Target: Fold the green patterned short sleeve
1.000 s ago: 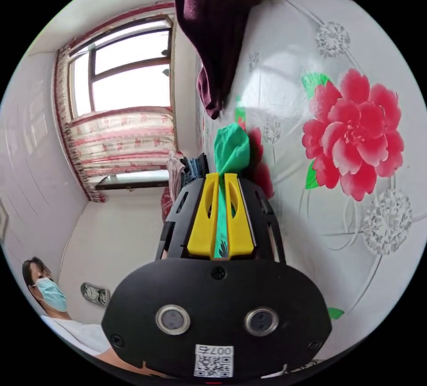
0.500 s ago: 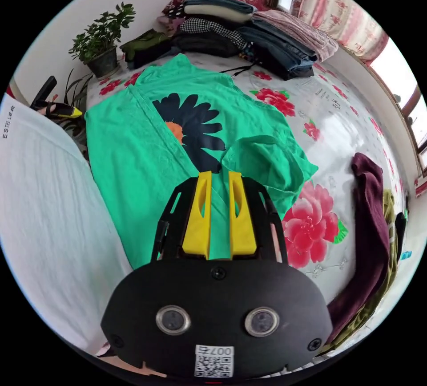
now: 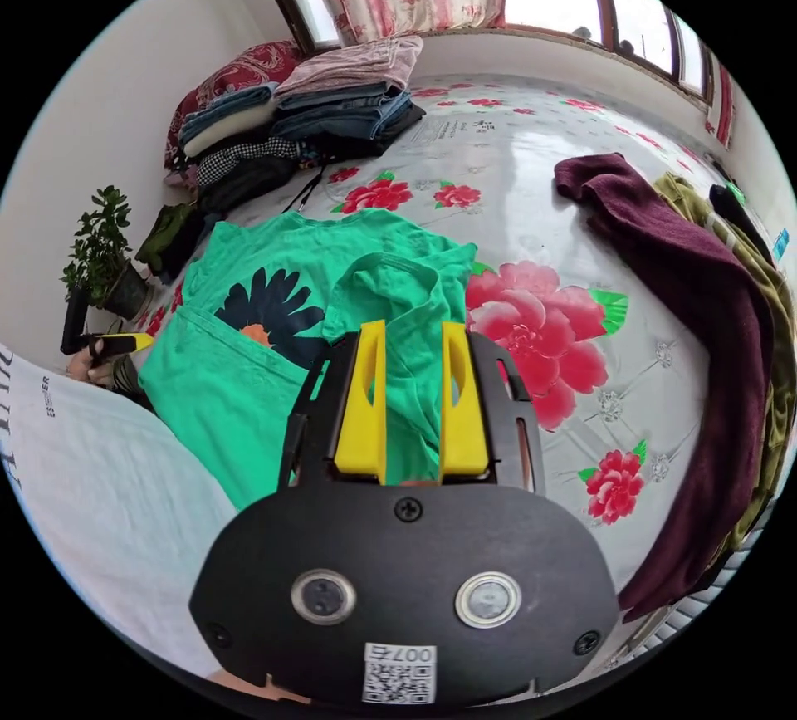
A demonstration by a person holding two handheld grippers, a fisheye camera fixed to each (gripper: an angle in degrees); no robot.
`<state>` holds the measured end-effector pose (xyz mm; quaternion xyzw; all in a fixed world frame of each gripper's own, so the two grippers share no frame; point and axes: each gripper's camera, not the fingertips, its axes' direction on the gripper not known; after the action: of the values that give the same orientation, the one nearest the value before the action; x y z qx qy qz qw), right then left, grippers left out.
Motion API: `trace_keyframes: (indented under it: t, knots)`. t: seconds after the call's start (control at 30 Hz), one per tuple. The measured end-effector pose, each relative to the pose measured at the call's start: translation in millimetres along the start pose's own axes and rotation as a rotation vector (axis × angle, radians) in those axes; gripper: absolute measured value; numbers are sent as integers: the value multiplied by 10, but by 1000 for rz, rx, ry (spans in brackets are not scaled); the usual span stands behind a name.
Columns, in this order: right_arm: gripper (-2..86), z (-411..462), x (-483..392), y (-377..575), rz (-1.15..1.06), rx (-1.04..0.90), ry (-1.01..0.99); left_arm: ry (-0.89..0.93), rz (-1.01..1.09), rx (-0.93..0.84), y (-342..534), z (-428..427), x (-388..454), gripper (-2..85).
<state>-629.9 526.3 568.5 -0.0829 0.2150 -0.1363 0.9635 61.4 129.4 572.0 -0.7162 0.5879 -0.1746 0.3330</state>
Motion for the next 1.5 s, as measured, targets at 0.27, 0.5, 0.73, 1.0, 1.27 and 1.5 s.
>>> trace_keyframes:
  t: [0.27,0.5,0.73,1.0,1.27,1.5]
  knots:
    - [17,288,-156,-184,155,-95,28,-26,384,-205,-1303,1003,730,79]
    - [0,-265,-326,-268,41,-34,80,-116,647,-329,-1992,2001,1323,109]
    - [-2,-500,-776,-253,-154,-72,-40,-250,833,-398,-2196,2618,1547,72]
    - [-1,-392,-836,-416,-178,-113,-26,-157,902,-218,-2309,2183,1586,10]
    - [0,-170,-724,-622,-144,-160,-23,-208,595,-218,-2265,1766,943,79]
    - [-2,-279,-556,-497,-143,-239,17,-253,383,-122,-1639,812,339,65]
